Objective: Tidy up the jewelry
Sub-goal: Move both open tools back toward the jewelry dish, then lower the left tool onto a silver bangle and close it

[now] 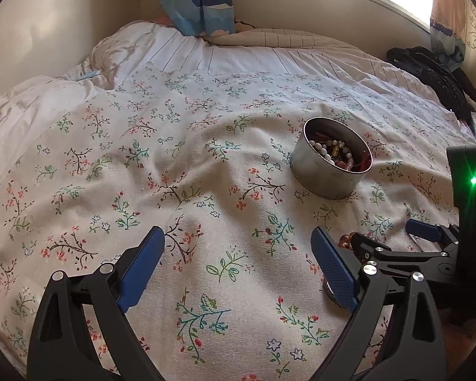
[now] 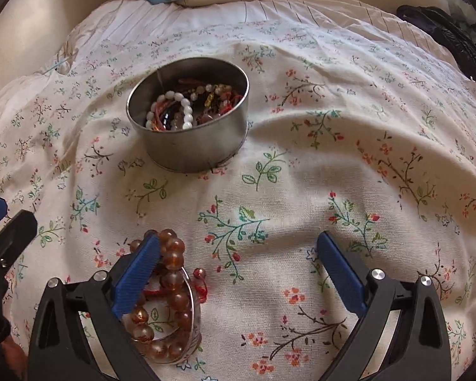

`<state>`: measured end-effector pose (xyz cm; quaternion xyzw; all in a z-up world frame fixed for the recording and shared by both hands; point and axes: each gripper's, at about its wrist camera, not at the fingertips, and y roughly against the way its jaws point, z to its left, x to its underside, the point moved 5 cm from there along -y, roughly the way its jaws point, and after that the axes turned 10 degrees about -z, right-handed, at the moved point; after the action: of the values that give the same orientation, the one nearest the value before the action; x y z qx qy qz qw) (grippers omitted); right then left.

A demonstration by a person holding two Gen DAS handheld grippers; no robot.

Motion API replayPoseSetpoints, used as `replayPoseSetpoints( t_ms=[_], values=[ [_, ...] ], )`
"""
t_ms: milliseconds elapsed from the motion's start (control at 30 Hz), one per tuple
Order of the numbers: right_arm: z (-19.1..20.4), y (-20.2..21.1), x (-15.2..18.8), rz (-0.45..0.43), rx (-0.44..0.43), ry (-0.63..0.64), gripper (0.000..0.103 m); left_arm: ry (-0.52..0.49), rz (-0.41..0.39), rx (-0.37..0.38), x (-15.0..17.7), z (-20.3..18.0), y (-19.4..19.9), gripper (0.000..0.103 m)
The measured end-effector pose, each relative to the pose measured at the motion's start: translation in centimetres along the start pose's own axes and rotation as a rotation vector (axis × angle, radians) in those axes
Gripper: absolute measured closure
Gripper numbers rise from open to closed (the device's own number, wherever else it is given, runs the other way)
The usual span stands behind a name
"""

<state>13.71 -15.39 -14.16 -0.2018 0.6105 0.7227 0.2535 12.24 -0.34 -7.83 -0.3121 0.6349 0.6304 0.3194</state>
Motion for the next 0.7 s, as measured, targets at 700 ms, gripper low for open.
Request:
replayPoseSetpoints(
  t_ms=[700],
  values=[
    [-4.9,1.9,0.2,-0.026,0.166,-0.073,0.008,-0.039,-0.001,0.004,0.2,-0.7,-0.1,0.013]
  ],
)
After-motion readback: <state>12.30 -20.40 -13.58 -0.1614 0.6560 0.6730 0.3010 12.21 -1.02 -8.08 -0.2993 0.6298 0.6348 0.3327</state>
